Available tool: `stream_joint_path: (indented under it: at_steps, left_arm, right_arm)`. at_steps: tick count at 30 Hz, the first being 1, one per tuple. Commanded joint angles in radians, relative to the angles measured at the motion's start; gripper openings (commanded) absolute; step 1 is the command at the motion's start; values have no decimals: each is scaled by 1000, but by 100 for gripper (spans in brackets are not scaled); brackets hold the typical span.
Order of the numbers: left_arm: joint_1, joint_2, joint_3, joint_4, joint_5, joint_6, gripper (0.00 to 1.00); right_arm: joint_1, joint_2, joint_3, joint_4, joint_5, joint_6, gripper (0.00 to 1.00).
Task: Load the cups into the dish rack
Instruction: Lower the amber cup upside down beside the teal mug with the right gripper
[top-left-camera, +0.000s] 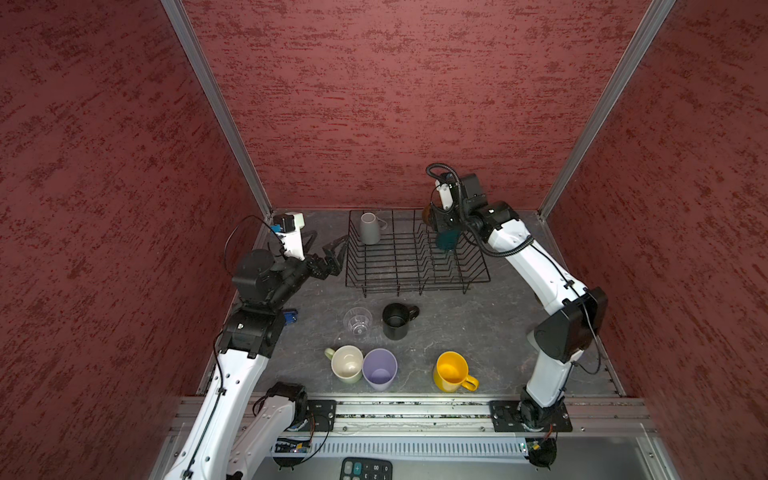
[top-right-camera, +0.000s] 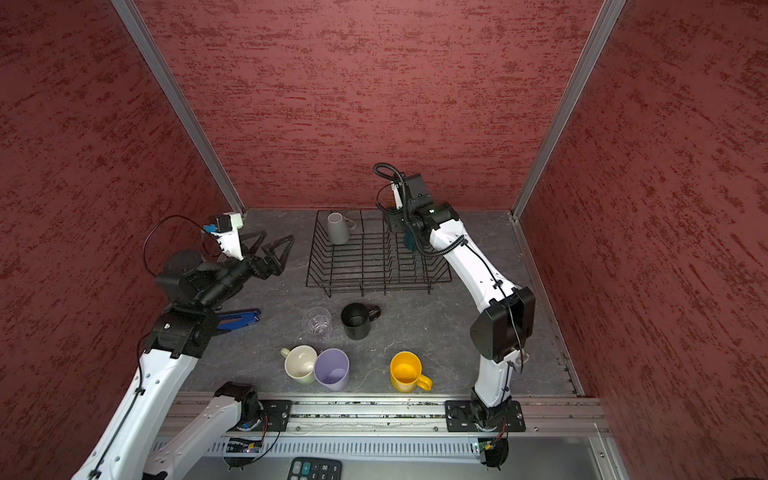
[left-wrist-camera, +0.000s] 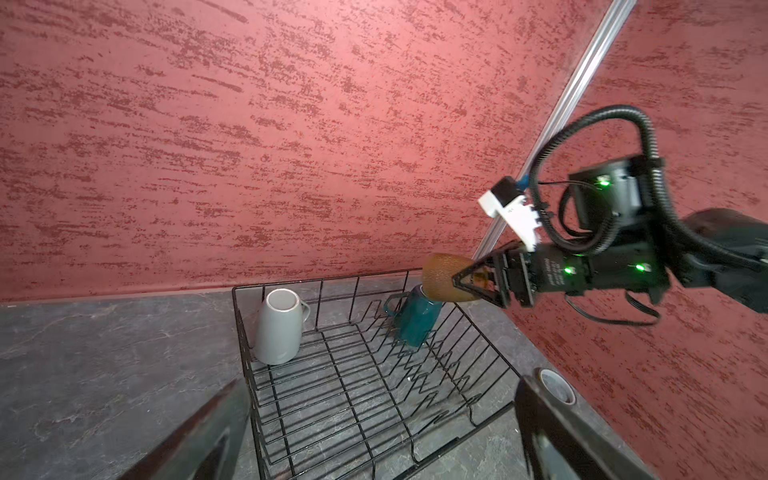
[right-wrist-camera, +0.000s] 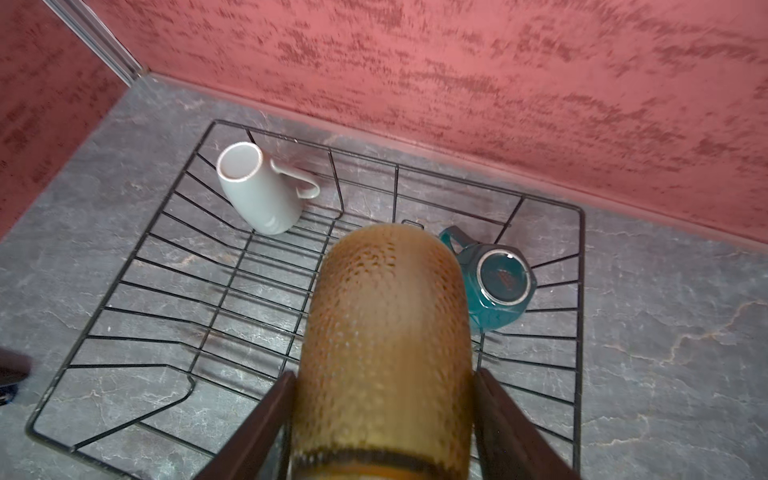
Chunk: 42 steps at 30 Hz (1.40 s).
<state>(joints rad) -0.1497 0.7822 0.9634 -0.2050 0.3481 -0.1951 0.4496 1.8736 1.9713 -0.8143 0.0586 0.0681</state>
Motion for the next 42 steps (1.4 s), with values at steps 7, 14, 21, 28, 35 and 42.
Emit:
stream_joint_path:
  at_steps: [7,14,21,28,35,42]
  left_arm:
    - [7,37,36,-33,-123,116,99]
    - [7,35,-5,-24,-183,131,100]
    - [9,46,-11,-35,-171,113,100]
    - [13,41,-23,-33,-163,107,100]
    - [21,43,-28,-26,-159,93,100]
    - [27,43,-33,-25,-150,87,100]
  right_arm:
    - [-19,215,285,-149,-32,-54,3]
    - [-25,338,431,-256,-17,-64,2]
    - [-25,389,449,-311,-14,-74,2]
    - [-26,449,450,-316,23,-80,2]
    - [-30,500,461,-312,59,-88,2]
    - [-35,560,489,-300,35,-77,9]
